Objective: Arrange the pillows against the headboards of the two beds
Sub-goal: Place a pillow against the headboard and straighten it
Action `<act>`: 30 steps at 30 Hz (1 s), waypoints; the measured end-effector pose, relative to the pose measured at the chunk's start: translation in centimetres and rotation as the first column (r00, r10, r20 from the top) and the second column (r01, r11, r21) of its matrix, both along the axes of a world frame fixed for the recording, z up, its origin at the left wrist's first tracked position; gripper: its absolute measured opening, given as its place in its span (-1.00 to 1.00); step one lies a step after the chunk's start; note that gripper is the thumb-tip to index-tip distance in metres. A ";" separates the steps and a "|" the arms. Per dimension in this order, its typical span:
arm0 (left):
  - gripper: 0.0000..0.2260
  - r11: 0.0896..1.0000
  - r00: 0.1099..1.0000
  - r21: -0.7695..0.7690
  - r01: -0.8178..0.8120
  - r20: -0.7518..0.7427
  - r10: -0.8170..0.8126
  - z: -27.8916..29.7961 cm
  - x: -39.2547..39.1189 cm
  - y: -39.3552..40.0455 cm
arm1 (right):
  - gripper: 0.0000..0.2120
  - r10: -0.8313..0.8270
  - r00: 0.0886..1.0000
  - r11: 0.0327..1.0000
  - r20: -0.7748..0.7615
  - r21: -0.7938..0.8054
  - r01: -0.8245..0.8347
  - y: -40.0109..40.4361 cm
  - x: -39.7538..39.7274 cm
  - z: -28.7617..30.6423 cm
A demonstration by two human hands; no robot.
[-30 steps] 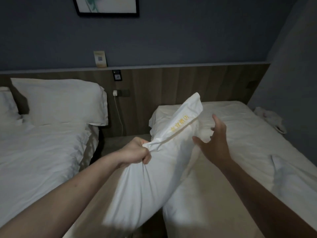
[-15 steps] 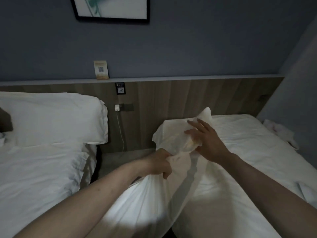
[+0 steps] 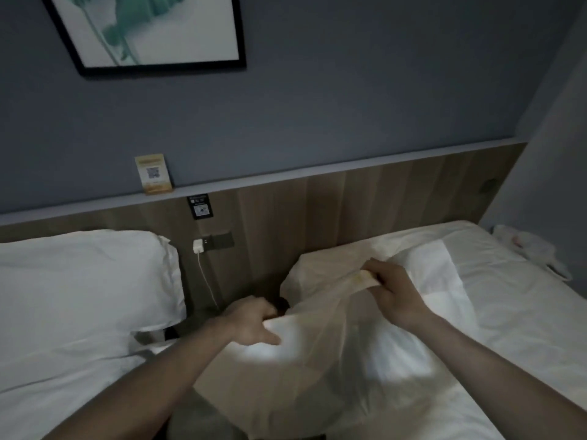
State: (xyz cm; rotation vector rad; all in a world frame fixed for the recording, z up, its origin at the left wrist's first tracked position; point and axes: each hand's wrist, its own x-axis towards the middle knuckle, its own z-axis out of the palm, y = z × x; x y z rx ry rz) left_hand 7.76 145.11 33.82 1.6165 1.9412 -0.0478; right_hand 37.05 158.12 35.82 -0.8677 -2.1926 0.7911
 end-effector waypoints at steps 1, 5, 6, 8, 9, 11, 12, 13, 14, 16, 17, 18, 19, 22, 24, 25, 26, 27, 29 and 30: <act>-0.63 0.998 0.999 -0.030 -0.052 -0.014 0.052 -1.3 -1.4 1.4 | -0.86 0.004 1.000 0.999 -0.019 -0.045 -0.005 1.6 -0.3 -0.3; -0.66 0.967 0.970 0.075 -0.242 0.047 0.239 -5.2 -3.9 8.0 | -0.81 -0.001 0.999 0.988 -0.036 -0.155 -0.004 7.6 0.0 -1.3; -0.69 0.967 0.973 0.110 -0.230 0.055 0.225 -5.7 -3.9 10.2 | -0.83 -0.030 0.999 0.985 -0.045 -0.168 0.022 9.2 0.3 -1.5; -0.80 0.965 0.981 0.180 -0.188 0.079 0.177 -6.2 -3.4 14.6 | -0.84 -0.105 0.991 0.976 -0.089 -0.200 0.086 12.9 1.5 -1.7; -0.81 0.959 0.981 0.216 -0.185 0.095 0.168 -6.3 -3.3 16.8 | -0.83 -0.157 0.982 0.965 -0.109 -0.228 0.129 14.8 2.2 -1.9; -0.75 0.932 0.976 0.297 -0.207 0.125 0.177 -6.0 -2.9 20.8 | -0.86 -0.259 0.959 0.931 -0.113 -0.294 0.217 18.5 3.8 -2.4; -0.75 0.919 0.975 0.331 -0.213 0.134 0.178 -5.6 -2.7 22.8 | -0.79 -0.308 0.947 0.911 -0.095 -0.317 0.264 20.2 4.5 -2.6; -0.76 0.909 0.976 0.364 -0.205 0.140 0.164 -4.8 -2.3 24.6 | -0.70 -0.355 0.932 0.887 -0.068 -0.338 0.314 22.0 5.3 -3.0; -0.76 0.902 0.980 0.390 -0.185 0.139 0.141 -4.3 -2.0 26.4 | -0.64 -0.400 0.916 0.860 -0.034 -0.360 0.362 23.9 6.1 -3.5; -0.75 0.898 0.987 0.417 -0.144 0.126 0.099 -3.6 -1.8 30.0 | -0.64 -0.459 0.887 0.819 0.055 -0.363 0.446 27.7 7.4 -4.8; -0.76 0.904 0.990 0.408 -0.126 0.115 0.086 -3.7 -1.9 31.7 | -0.69 -0.467 0.877 0.810 0.112 -0.344 0.475 29.5 7.8 -5.5; -0.76 0.914 0.991 0.390 -0.114 0.111 0.076 -4.0 -2.0 33.5 | -0.76 -0.477 0.863 0.801 0.164 -0.323 0.504 31.0 7.8 -6.0; -0.77 0.923 0.990 0.368 -0.112 0.123 0.071 -4.2 -2.0 35.3 | -0.81 -0.488 0.849 0.790 0.203 -0.311 0.528 32.4 7.8 -6.5; -0.63 0.946 0.969 0.280 -0.165 0.227 0.101 -5.8 -2.5 40.3 | -0.85 -0.524 0.779 0.754 0.344 -0.237 0.612 36.0 6.5 -7.7; -0.54 0.966 0.957 0.188 -0.178 0.261 0.126 -6.6 -3.0 43.2 | -0.84 -0.534 0.731 0.728 0.424 -0.208 0.653 38.8 5.5 -8.7; -0.54 0.974 0.953 0.151 -0.171 0.277 0.124 -7.1 -3.4 44.6 | -0.87 -0.527 0.711 0.717 0.466 -0.206 0.666 40.3 4.9 -9.2; -0.54 0.980 0.948 0.115 -0.164 0.293 0.125 -7.5 -3.6 46.0 | -0.88 -0.513 0.697 0.717 0.500 -0.197 0.669 42.0 4.4 -9.7; -0.54 0.984 0.942 0.076 -0.163 0.307 0.132 -7.8 -3.8 47.4 | -0.85 -0.500 0.684 0.720 0.532 -0.184 0.669 43.6 3.9 -10.1; -0.60 0.988 0.931 0.016 -0.156 0.337 0.141 -8.4 -4.0 50.1 | -0.80 -0.477 0.664 0.716 0.576 -0.184 0.674 46.9 3.1 -10.7; -0.64 0.988 0.922 -0.001 -0.155 0.359 0.145 -8.9 -4.2 51.5 | -0.79 -0.466 0.656 0.715 0.594 -0.183 0.674 48.4 2.8 -11.0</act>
